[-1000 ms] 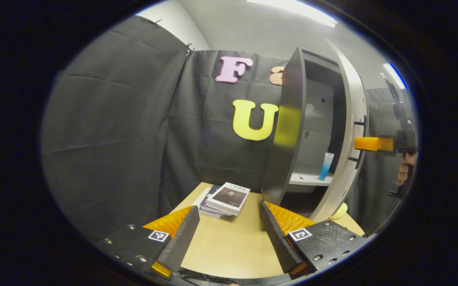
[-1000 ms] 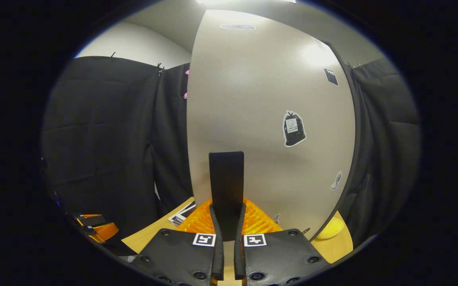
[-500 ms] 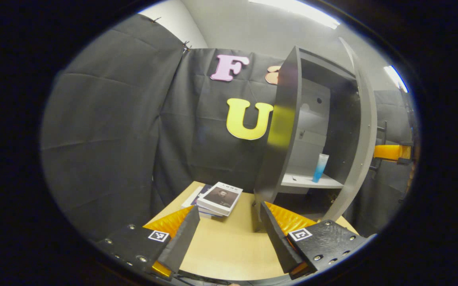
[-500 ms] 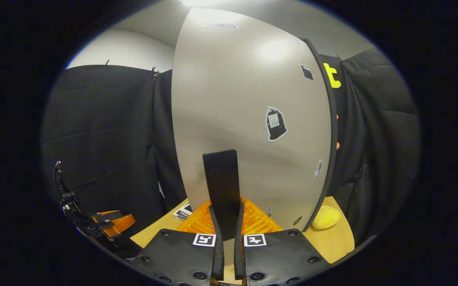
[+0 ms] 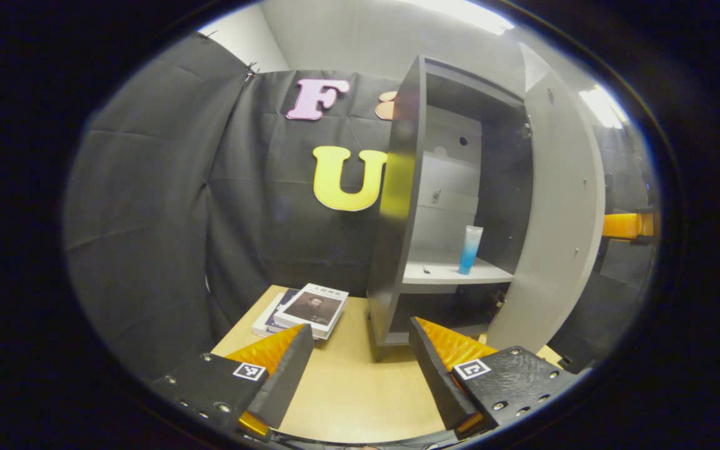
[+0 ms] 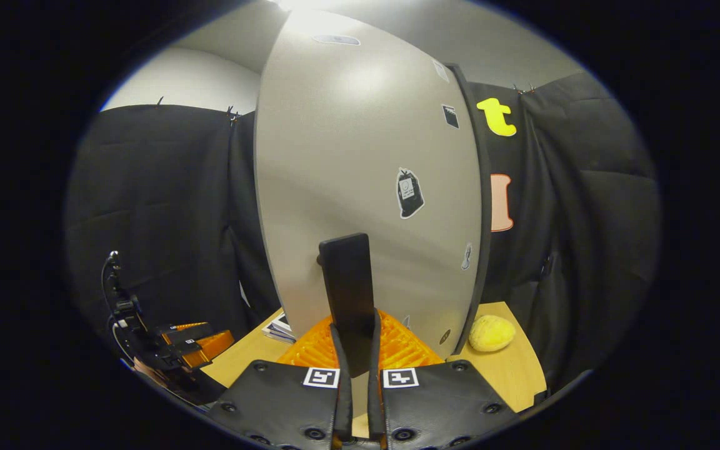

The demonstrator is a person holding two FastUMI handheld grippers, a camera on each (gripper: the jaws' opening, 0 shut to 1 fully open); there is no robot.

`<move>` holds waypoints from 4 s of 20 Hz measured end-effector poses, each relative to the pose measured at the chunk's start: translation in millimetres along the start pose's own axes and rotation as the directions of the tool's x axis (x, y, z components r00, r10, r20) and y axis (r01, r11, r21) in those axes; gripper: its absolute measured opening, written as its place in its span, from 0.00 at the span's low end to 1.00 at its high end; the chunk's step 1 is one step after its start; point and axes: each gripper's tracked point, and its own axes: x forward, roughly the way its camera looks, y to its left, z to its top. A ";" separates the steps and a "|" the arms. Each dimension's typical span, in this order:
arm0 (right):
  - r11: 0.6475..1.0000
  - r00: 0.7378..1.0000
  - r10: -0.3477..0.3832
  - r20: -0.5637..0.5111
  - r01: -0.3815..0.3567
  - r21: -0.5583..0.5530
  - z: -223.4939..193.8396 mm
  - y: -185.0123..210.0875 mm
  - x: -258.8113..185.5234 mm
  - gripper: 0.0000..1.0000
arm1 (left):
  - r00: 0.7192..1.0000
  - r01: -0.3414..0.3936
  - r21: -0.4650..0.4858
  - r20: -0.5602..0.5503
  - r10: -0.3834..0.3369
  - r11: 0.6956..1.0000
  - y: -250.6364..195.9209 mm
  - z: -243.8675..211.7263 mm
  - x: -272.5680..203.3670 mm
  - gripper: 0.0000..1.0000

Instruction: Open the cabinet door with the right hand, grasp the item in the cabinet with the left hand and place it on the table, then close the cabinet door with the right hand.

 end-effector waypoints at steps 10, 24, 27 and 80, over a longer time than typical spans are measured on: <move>1.000 1.000 -0.022 0.021 0.022 0.020 -2.7 -44.6 -34.2 0.11 | 0.999 0.027 -0.028 -0.033 -0.028 0.999 -42.8 -2.5 26.3 0.93; 1.000 1.000 0.022 0.010 -0.022 -0.003 0.6 -137.7 -64.7 0.09 | 0.987 -0.115 -0.024 0.111 0.117 0.993 -118.4 47.7 17.2 0.93; 0.999 0.998 0.050 0.024 -0.050 0.009 2.6 -159.7 -66.7 0.10 | 0.974 -0.184 0.001 0.135 0.183 0.983 -125.2 48.8 1.7 0.93; 0.857 0.854 -0.508 0.113 0.489 0.161 15.7 -372.7 -0.5 0.98 | 0.986 0.142 0.109 0.066 -0.150 0.984 -300.1 90.6 286.8 0.93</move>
